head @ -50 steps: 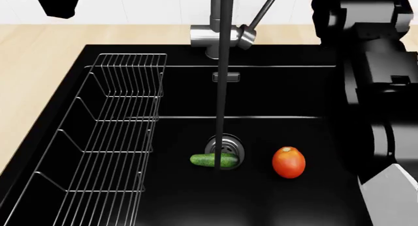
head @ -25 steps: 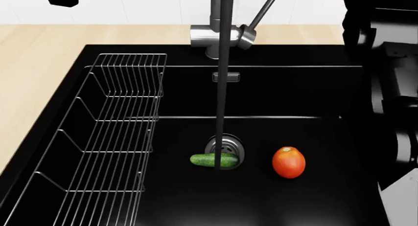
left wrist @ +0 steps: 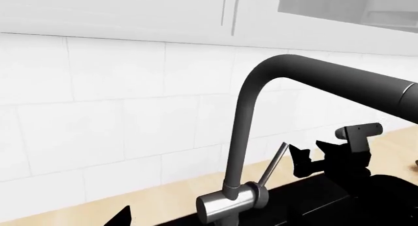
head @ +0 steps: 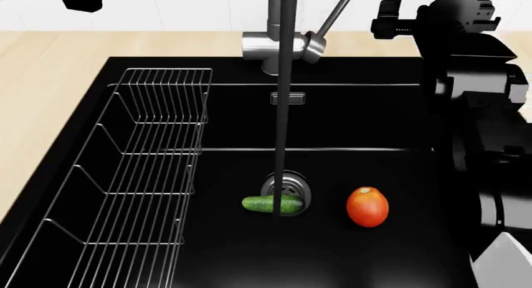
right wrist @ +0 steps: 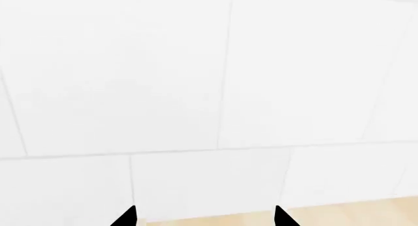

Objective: Pick up the fruits and vegetables and place them in the sink. Turn on the sink faucet to wash them. Then turn the sink off and put them in the tray.

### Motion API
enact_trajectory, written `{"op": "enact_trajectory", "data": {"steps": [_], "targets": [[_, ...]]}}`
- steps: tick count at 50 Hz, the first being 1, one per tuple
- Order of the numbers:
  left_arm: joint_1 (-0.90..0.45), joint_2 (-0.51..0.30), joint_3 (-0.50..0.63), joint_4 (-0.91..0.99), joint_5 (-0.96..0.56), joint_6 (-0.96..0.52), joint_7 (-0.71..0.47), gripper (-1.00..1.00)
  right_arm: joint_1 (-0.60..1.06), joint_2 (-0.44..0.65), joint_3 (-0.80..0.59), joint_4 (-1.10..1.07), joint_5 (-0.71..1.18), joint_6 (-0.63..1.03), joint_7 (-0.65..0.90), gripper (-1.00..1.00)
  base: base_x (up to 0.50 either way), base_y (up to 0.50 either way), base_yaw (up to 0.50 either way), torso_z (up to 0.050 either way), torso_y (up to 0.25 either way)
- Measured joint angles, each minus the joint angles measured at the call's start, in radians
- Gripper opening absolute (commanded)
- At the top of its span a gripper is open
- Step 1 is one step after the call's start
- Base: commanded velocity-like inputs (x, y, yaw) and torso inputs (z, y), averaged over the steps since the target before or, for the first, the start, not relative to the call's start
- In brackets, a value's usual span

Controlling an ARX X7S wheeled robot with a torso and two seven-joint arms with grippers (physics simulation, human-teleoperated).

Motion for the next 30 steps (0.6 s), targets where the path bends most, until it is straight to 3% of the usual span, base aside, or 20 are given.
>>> {"op": "enact_trajectory", "data": {"steps": [30], "targets": [[-0.002, -0.015, -0.008, 0.012, -0.006, -0.006, -0.005, 1.0, -0.017, -0.067, 0.042, 0.0, 0.02, -0.104, -0.126, 1.0, 0.0, 0.0, 0.0, 0.0, 0.0]]}}
